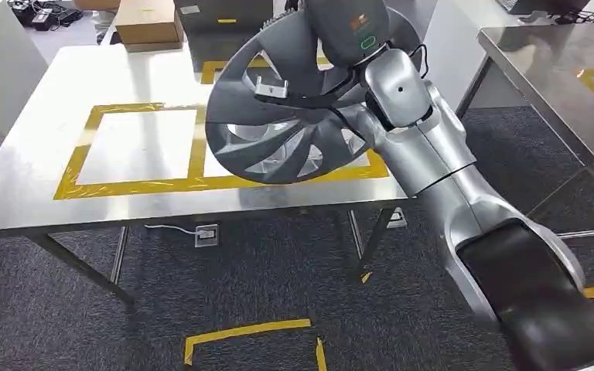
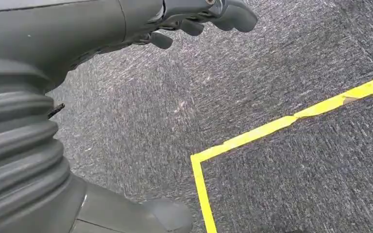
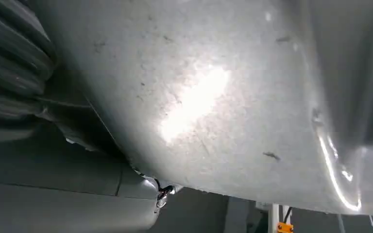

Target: Take the parts from the cabinet and place them on the table.

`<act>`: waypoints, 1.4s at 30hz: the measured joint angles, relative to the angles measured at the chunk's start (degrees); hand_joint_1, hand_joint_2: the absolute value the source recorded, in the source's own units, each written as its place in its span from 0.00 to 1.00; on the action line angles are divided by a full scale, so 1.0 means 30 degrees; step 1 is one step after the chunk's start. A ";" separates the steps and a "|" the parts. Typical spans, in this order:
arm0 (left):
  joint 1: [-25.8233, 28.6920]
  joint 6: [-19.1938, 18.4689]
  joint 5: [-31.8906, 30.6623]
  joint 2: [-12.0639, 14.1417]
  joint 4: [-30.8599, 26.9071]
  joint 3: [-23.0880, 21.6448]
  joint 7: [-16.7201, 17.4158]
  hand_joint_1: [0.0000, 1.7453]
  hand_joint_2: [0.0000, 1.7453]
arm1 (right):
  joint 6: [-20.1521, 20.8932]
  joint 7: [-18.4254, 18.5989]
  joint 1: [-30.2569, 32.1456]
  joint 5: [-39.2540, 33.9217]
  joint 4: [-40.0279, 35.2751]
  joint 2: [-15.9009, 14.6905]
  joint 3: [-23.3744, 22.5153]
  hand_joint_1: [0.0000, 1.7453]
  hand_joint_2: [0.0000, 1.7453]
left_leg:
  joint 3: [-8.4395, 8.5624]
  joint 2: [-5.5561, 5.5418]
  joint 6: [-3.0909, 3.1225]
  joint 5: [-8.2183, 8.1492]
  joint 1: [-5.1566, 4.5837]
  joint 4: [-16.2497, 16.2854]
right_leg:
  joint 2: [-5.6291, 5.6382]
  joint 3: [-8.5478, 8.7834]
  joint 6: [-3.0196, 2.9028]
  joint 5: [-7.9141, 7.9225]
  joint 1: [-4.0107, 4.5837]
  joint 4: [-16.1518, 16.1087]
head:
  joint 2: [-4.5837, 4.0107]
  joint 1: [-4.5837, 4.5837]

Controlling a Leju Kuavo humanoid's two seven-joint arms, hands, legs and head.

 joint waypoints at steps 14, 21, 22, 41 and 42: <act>-0.0098 -0.0066 -0.0175 -0.0109 0.0000 0.0000 -0.0066 0.00 1.00 | 0.0240 0.0022 0.0195 0.0102 0.0131 -0.0102 0.0000 1.00 1.00 | 0.0579 0.0125 -0.0269 -0.0274 0.0137 -0.0258 | -0.0005 -0.0700 0.0251 0.0841 -0.0277 0.0004 | 0.0000 0.0051; -0.0086 -0.0168 -0.0175 -0.0131 -0.0007 0.0000 -0.0204 0.00 1.00 | 0.0255 0.0029 0.0215 0.0102 0.0131 -0.0168 0.0000 1.00 1.00 | -0.1300 0.0407 -0.1307 -0.2231 0.0483 0.3642 | -0.0074 -0.0339 -0.0260 0.0911 -0.0576 -0.0310 | 0.0000 -0.0080; -0.0080 -0.0175 -0.0175 -0.0124 0.0000 0.0000 -0.0211 0.00 1.00 | 0.0255 0.0022 0.0273 0.0102 0.0131 -0.0168 0.0000 1.00 1.00 | -0.2012 0.0446 -0.1429 -0.2601 0.0595 0.4914 | -0.0074 -0.0330 -0.0240 0.0873 -0.0610 -0.0301 | 0.0000 -0.0080; -0.0147 -0.0350 -0.0262 -0.0124 -0.0007 -0.0015 0.0007 0.00 1.00 | 0.0393 -0.0262 0.0667 -0.0306 0.0022 -0.0699 -0.0022 1.00 1.00 | 0.1153 0.0353 -0.0378 -0.0711 0.0558 -0.0252 | -0.0041 -0.2301 0.0452 0.0356 -0.0525 0.2944 | 0.0000 0.0015; -0.0146 -0.0350 -0.0262 -0.0139 -0.0007 -0.0015 0.0007 0.00 1.00 | 0.0401 -0.0263 0.0640 -0.0306 0.0000 -0.0729 -0.0022 1.00 1.00 | 0.1281 0.0326 -0.0395 -0.0787 0.0511 -0.0255 | -0.0018 -0.1515 0.0206 0.1316 -0.0389 0.1147 | 0.0000 0.0015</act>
